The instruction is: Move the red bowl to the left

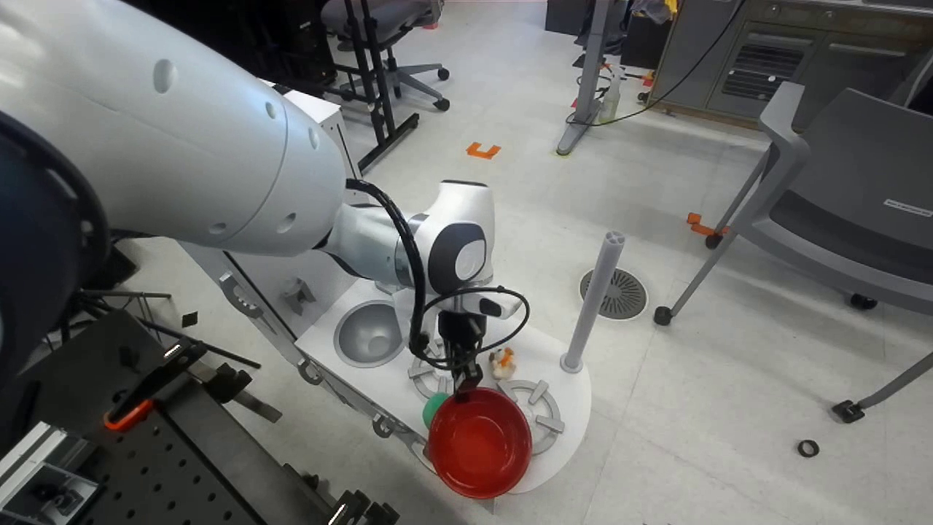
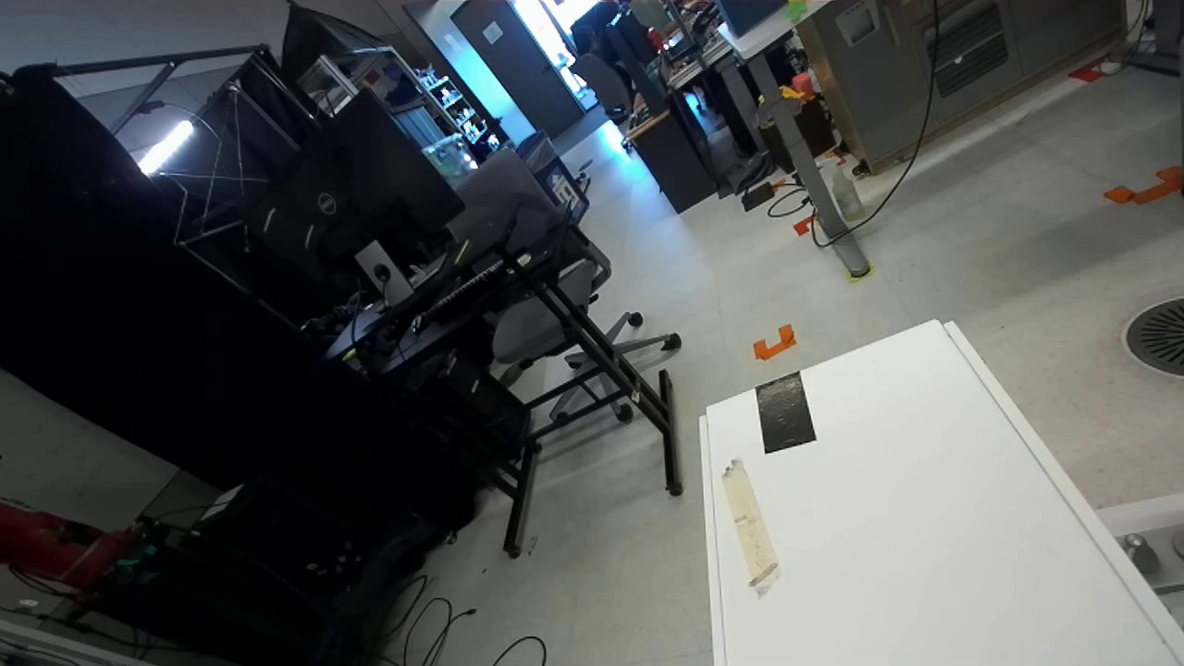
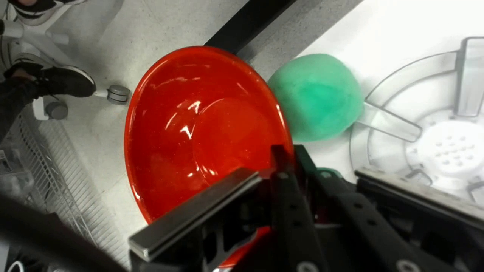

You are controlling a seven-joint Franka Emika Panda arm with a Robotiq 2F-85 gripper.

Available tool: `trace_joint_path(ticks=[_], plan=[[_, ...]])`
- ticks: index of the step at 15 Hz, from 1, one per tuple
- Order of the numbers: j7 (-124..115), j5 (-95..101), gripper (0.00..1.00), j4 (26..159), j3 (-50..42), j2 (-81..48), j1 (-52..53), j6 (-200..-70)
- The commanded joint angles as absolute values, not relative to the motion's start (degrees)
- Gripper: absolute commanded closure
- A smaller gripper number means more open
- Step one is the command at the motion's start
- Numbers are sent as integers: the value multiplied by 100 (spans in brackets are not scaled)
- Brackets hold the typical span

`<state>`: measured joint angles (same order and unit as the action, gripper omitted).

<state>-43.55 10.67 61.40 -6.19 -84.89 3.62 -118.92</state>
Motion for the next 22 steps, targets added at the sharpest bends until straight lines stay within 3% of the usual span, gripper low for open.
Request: trace_joint_path(ticks=[1, 7, 17, 22], plan=[[-3719, 980, 98, 5521, -821, -8625, 470, -10900], [-3456, 1051, 98, 5357, -827, -8591, 802, -10134], [-3367, 1029, 98, 5654, -666, -8505, 1130, -12625], [-3011, 928, 98, 5917, -482, -8520, 1270, -13102]])
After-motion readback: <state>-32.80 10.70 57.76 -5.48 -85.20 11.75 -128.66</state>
